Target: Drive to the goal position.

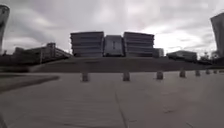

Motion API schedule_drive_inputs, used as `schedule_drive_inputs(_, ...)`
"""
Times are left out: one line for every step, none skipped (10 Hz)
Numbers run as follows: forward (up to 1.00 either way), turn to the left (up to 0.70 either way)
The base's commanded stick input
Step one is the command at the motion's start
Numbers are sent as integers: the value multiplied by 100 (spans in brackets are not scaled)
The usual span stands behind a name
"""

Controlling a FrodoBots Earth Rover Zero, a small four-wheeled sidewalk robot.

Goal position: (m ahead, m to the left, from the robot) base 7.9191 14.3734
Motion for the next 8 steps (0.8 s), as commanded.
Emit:
schedule_drive_inputs(100, 0)
schedule_drive_inputs(100, 0)
schedule_drive_inputs(100, 0)
schedule_drive_inputs(100, 0)
schedule_drive_inputs(100, 0)
schedule_drive_inputs(100, 0)
schedule_drive_inputs(100, 0)
schedule_drive_inputs(100, 0)
